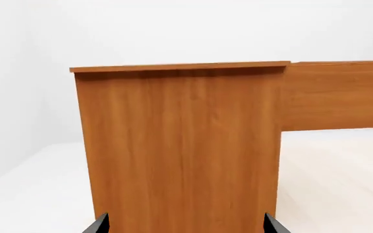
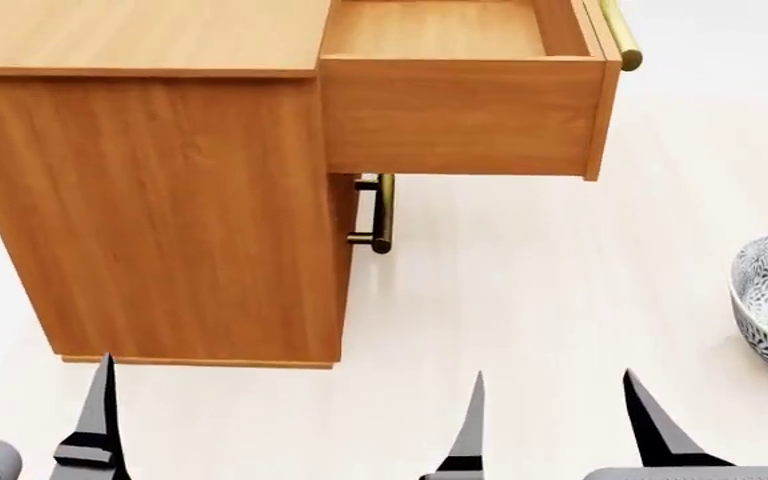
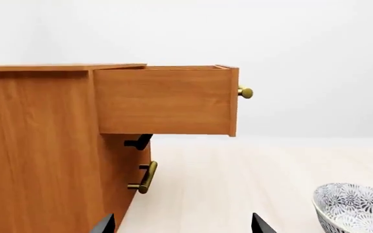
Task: Put the bowl on top of the cabinet.
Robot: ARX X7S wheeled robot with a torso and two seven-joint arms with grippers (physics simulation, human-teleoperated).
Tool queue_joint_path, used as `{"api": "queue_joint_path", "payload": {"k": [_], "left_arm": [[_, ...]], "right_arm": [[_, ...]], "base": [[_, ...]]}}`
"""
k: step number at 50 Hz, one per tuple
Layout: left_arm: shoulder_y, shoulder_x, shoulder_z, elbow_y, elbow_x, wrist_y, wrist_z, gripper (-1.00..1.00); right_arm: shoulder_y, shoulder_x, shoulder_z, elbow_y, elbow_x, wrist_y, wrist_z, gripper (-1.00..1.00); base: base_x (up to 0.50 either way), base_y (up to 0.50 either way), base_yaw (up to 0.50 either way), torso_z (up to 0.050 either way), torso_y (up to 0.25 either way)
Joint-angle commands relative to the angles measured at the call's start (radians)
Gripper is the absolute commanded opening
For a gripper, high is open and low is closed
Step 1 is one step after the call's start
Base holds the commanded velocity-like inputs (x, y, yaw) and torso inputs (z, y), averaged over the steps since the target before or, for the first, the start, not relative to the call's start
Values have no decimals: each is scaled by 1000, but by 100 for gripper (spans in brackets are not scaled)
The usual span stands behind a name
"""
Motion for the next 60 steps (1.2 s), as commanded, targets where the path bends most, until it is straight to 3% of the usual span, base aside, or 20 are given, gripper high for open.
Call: {"api": "queue_joint_path", "payload": {"k": [1,23,38,41,45,49,60], "left_arm": [[13,-3,-4,-8,-4,14,-7,100],[14,-10,-5,-17,-18,24,-16,100],[64,-28,13,2,-4,50,-26,100],[63,-31,19,-10,1,56,-27,100],[61,-35,14,-8,-4,52,-28,100],[56,-40,9,-19,-8,53,-25,100],[50,-50,30,-38,6,58,-31,100]], "right_arm": [[-24,15,-16,6,-20,-33,-4,100],[-15,22,-21,14,-8,-34,7,100],[-45,31,14,21,19,-56,1,100],[-44,52,36,8,30,-44,-2,100],[-86,169,98,-29,36,-37,-61,100],[-143,257,248,-56,94,-6,-95,100],[-192,378,431,-33,184,40,-173,100]], "base": [[500,0,0,0,0],[500,0,0,0,1],[0,0,0,0,0],[0,0,0,0,0],[0,0,0,0,0],[0,0,0,0,0],[0,0,0,0,0]]}}
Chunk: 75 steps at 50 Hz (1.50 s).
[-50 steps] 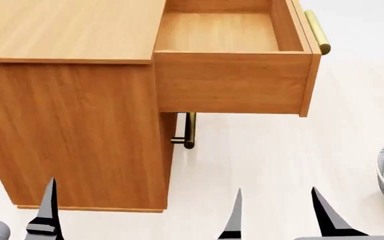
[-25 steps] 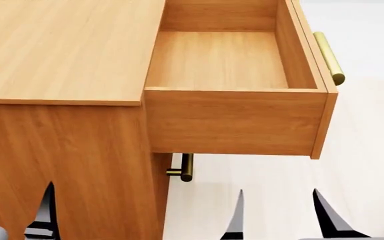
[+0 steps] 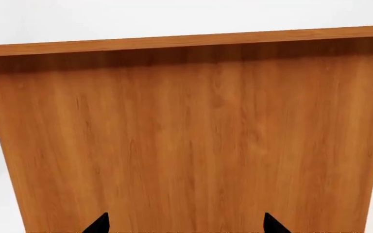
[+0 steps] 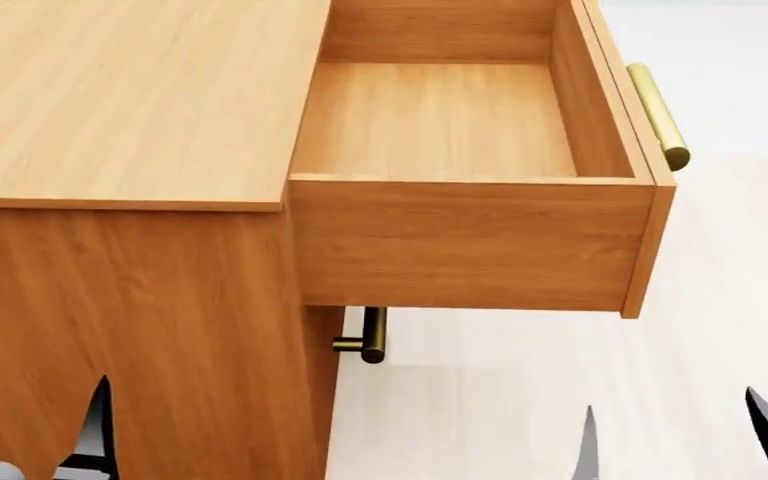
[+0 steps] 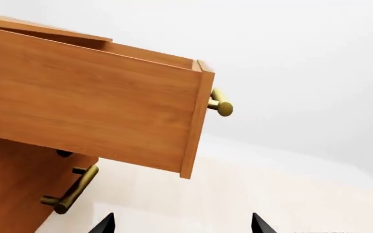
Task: Put the bowl on top of the cabinet.
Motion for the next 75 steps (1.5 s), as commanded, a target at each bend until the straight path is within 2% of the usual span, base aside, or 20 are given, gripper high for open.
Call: {"api": "queue_joint_path", "payload": {"k": [1,5,11,13,14,15,17,24,37,43,46,49,50,51,56,69,75], "left_arm": [[-2,-11,14,-15,9,6,-3,100],[-26,-11,6,-13,-7,-28,-7,100],[-47,6,0,14,-16,-60,-34,100],[-36,-2,15,20,-13,-60,-29,100],[-22,-4,23,13,-7,-46,-27,100],[-18,-5,24,13,-6,-40,-27,100],[-10,-10,31,9,0,-34,-27,100],[-14,-18,40,-1,7,-27,-27,100],[14,-33,39,-23,21,11,-32,100],[11,-34,37,-39,22,21,-34,100],[11,-38,38,-41,28,22,-39,100],[10,-38,39,-41,29,21,-42,100],[9,-37,41,-42,29,22,-42,100],[10,-37,44,-42,31,23,-43,100],[18,-44,54,-47,36,34,-41,100],[23,-49,47,-61,29,54,-40,100],[32,-56,50,-53,32,54,-44,100]], "right_arm": [[-60,131,208,2,95,51,-73,100],[-147,117,243,77,28,-53,-134,100],[-133,190,378,70,113,38,-147,100],[-73,262,472,31,243,173,-112,100],[-128,240,468,51,174,105,-147,100],[-94,277,514,37,241,171,-130,100],[-121,280,545,57,215,148,-160,100],[-61,358,659,136,311,247,-165,100],[32,454,503,272,316,253,-146,100],[64,471,487,322,386,256,-210,100],[107,494,429,382,429,246,-261,100],[148,501,336,448,413,221,-269,100],[219,527,223,510,389,211,-271,100],[264,530,169,540,390,220,-262,100],[420,525,-27,637,349,241,-261,100],[424,486,-68,749,312,206,-283,100],[529,484,-126,813,309,247,-291,100]], "base": [[0,0,0,0,0],[0,0,0,0,0],[0,0,0,0,0],[0,0,0,0,0],[0,0,0,0,0],[0,0,0,0,0],[0,0,0,0,0],[0,0,0,0,0],[0,0,0,0,0],[0,0,0,0,0],[0,0,0,0,0],[0,0,0,0,0],[0,0,0,0,0],[0,0,0,0,0],[0,0,0,0,0],[0,0,0,0,0],[0,0,0,0,0]]}}
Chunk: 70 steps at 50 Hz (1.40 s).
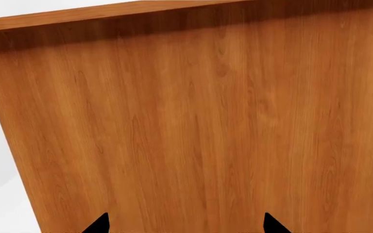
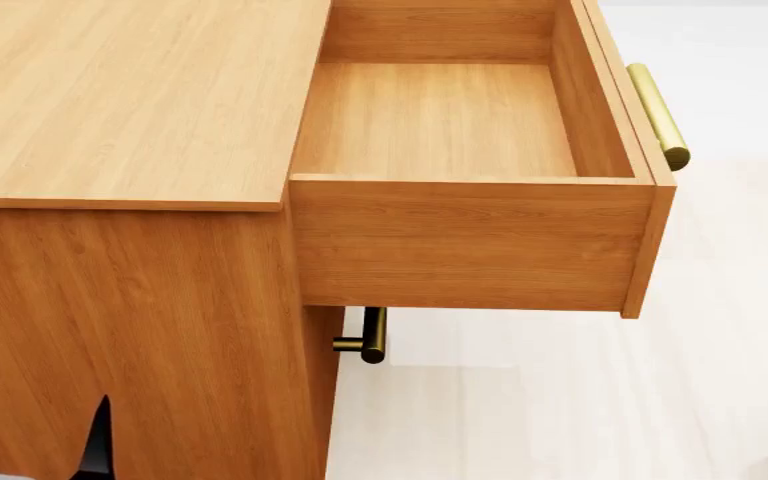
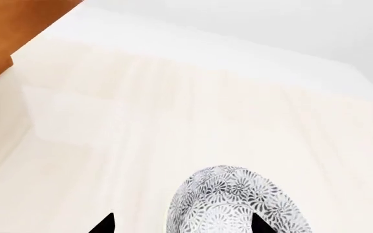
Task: Put the bowl on top of the cabinet.
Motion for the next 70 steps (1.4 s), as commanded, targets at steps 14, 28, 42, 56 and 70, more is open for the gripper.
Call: {"api": "queue_joint_path", "payload": {"k": [14,28,42,56,70], "left_arm": [[11,-14,6,19,0,-2,-16,100],[19,-23,22,22,11,15,-22,100],[45,-33,2,18,-7,42,-15,100],[49,-36,0,-11,-11,66,-11,100],[52,-38,7,-15,-13,73,-15,100]], "right_arm": [[139,-37,-150,192,-63,-21,-38,100],[142,-66,-203,262,-114,-58,-48,100],[207,-168,-352,411,-218,-121,-86,100],[245,-214,-429,541,-285,-185,-131,100],[210,-210,-423,575,-293,-208,-124,100]], "base": [[0,0,0,0,0],[0,0,0,0,0],[0,0,0,0,0],[0,0,0,0,0],[0,0,0,0,0]]}}
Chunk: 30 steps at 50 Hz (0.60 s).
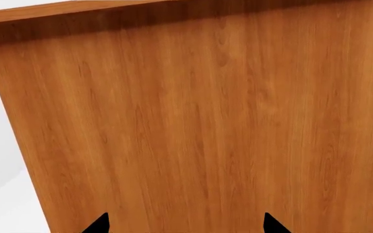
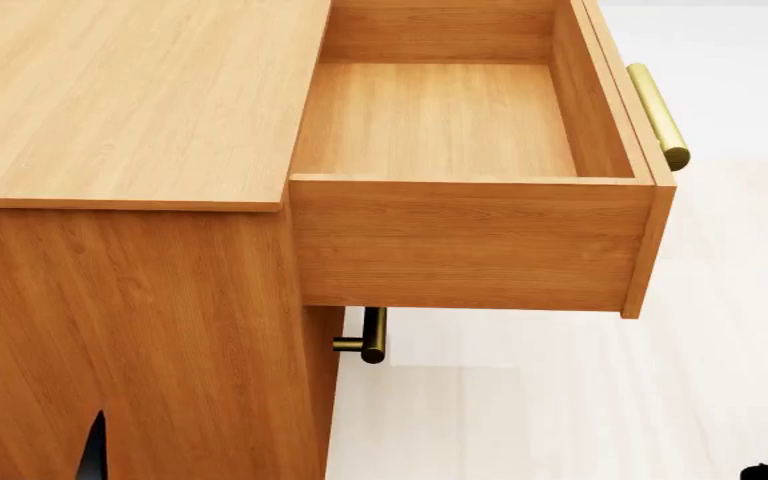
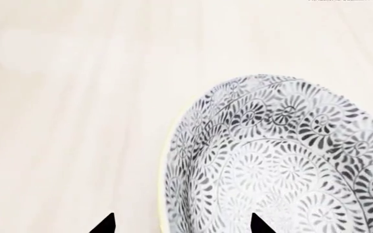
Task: Put the bowl on top of the cabinet.
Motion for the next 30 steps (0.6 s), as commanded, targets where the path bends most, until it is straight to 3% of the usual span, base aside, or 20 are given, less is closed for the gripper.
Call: {"api": "queue_joint_path", "payload": {"k": [1,5,6,30], "left_arm": [[4,-4,-1,-2,-5,6,-2,100],[5,-6,-1,-1,-5,8,-3,100],[6,-6,-3,-5,-6,11,-2,100],[12,-18,-7,0,-18,18,-5,100]], "right_arm": [[-14,-16,-21,66,-26,-36,-4,100],[-20,-18,-14,70,-26,-46,2,100],[-20,-17,9,70,-13,-45,12,-100],[-30,25,77,-49,40,43,97,-100]], "base": [[0,0,0,0,0],[0,0,0,0,0],[0,0,0,0,0],[0,0,0,0,0]]}}
